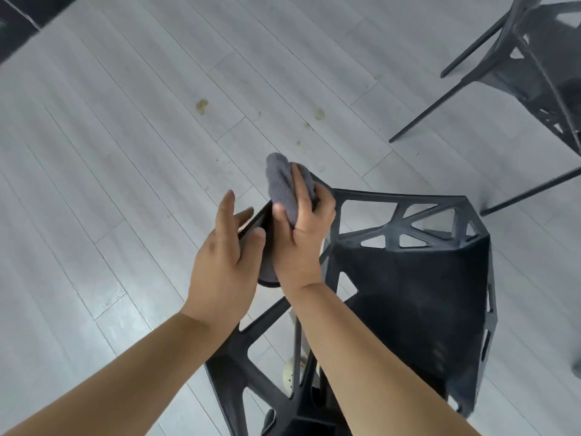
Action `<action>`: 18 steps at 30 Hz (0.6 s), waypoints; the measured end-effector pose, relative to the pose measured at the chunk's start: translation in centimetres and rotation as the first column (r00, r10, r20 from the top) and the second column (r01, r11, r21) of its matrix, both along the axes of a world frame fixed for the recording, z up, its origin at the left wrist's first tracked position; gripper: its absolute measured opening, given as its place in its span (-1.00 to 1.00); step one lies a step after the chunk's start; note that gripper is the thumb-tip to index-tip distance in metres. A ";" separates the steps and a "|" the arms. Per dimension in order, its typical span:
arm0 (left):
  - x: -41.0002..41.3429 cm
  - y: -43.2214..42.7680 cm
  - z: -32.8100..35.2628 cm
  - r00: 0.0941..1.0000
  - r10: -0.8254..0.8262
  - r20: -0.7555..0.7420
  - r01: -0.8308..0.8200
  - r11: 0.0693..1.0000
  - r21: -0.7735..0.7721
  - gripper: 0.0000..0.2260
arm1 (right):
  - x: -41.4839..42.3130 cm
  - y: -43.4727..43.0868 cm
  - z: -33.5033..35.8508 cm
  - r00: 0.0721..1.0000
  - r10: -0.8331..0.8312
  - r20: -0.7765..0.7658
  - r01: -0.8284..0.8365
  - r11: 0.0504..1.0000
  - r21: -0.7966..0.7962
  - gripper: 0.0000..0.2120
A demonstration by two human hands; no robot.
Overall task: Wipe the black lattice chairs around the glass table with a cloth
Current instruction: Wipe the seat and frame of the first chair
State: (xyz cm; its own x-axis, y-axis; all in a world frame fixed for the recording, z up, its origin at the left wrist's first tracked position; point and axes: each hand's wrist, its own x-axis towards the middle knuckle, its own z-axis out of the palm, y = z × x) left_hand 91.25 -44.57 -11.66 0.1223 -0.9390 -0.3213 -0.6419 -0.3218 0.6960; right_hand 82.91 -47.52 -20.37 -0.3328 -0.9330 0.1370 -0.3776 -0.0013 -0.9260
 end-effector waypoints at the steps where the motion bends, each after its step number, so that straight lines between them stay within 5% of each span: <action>1: 0.0 0.0 -0.1 0.999 -0.023 0.038 0.023 1.000 0.009 -0.54 | -0.3 -0.7 -0.4 0.999 -0.031 0.043 0.031 0.999 0.018 -0.56; 6: -0.2 -0.5 -0.7 0.953 -0.175 0.245 0.188 0.982 -0.028 -0.57 | -1.0 -3.1 -1.9 0.970 -0.178 0.166 0.156 0.979 0.133 -0.48; 18: -0.9 -0.1 -0.8 0.883 -0.226 0.411 0.270 0.962 -0.049 -0.48 | -2.3 -4.0 -6.0 0.904 -0.324 0.279 0.262 0.935 0.239 -0.57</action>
